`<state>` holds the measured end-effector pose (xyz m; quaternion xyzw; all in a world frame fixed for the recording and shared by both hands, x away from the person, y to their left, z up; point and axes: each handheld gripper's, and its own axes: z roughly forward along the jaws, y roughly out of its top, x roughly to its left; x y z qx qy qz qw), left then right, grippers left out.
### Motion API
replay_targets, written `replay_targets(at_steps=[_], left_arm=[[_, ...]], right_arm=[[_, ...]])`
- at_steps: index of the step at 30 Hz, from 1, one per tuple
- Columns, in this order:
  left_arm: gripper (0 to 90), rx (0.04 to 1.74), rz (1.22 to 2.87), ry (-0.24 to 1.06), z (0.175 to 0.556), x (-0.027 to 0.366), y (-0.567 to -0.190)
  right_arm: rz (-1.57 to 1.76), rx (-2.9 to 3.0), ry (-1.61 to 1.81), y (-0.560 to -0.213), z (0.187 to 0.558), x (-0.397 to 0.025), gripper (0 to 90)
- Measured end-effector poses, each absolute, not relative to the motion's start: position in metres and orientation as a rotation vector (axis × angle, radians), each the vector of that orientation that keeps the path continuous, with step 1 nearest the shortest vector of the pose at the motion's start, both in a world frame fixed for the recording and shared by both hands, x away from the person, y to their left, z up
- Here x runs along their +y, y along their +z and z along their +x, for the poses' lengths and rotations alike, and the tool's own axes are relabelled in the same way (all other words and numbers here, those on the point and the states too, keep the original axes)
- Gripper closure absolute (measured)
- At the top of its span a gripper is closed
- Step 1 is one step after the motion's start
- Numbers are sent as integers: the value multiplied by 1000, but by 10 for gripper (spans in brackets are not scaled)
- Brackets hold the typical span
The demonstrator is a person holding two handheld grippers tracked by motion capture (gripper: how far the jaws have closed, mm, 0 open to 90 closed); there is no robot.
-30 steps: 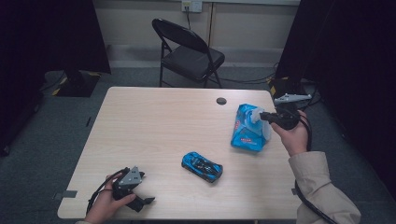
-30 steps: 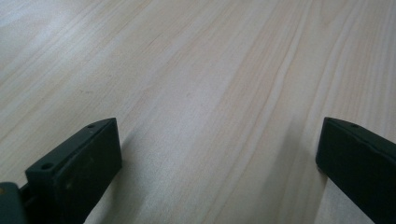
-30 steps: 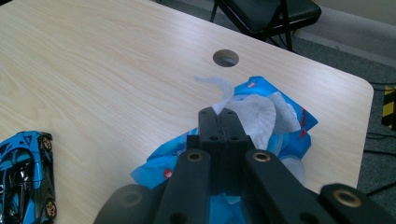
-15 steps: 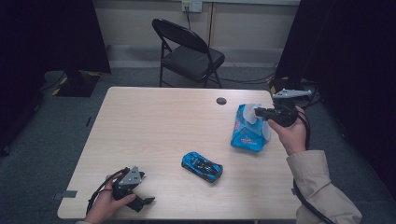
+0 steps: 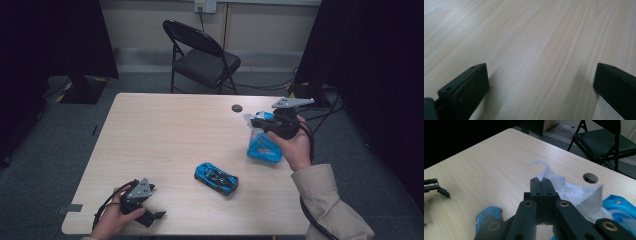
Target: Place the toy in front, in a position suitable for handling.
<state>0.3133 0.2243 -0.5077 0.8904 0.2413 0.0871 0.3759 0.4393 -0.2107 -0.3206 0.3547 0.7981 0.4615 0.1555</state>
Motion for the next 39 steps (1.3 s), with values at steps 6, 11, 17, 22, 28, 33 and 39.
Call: replay_targets(at_steps=[6, 11, 17, 22, 28, 33, 39], left_arm=[[0, 617, 2278, 223, 313, 224, -508], [0, 615, 2279, 226, 313, 224, -508], [0, 614, 2283, 223, 313, 225, -507], [0, 617, 2280, 221, 313, 224, -508], [0, 618, 2278, 221, 313, 224, -508], [0, 618, 2279, 222, 313, 224, -508], [0, 614, 2284, 224, 313, 225, -508]], right_arm=[[961, 2328, 1361, -321, 433, -190, 900], [923, 2359, 1423, -324, 426, -172, 900], [837, 2431, 1483, -331, 413, -139, 900], [777, 2493, 1519, -340, 402, -116, 900], [719, 2583, 1564, -355, 388, -91, 900], [676, 2662, 1564, -371, 378, -73, 900], [638, 2722, 1554, -393, 366, -55, 900]])
